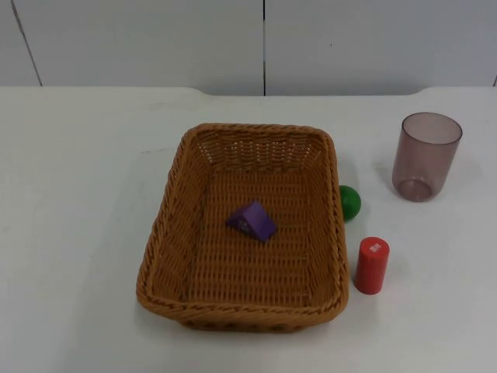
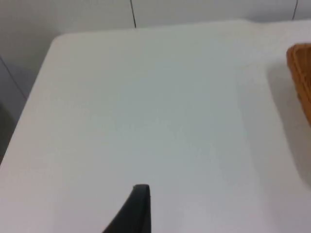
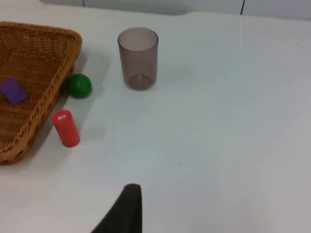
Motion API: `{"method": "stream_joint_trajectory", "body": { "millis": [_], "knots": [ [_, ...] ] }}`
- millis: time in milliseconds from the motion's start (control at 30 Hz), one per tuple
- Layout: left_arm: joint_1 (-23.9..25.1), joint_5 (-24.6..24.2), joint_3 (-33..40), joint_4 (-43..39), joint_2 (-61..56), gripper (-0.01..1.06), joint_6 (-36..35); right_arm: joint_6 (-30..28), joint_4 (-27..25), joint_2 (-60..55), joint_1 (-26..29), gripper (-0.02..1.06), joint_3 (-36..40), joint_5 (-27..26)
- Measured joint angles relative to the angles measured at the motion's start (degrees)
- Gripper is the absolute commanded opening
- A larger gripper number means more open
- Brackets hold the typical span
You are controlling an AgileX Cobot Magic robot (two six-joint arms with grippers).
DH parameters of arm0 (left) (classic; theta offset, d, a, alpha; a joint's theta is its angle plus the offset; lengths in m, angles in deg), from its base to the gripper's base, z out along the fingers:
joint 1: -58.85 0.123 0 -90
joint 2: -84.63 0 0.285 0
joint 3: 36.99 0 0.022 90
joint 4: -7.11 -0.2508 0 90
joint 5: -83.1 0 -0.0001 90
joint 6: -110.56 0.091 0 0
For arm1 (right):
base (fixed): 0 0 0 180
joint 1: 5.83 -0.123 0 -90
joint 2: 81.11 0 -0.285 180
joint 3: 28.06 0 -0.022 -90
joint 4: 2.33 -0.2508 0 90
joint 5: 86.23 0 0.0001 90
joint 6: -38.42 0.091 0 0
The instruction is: Pick up the basket with the left hand and place the triangular block into the basket with the right hand.
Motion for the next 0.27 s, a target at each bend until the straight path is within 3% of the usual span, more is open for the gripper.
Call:
{"method": "stream_joint_trajectory", "body": {
  "millis": [267],
  "knots": [
    [-0.2,0.1,1.6,-1.1,0.0,1.05,-1.0,0.1,0.0,0.0,0.0,1.05,1.0,-1.8]
  ]
}}
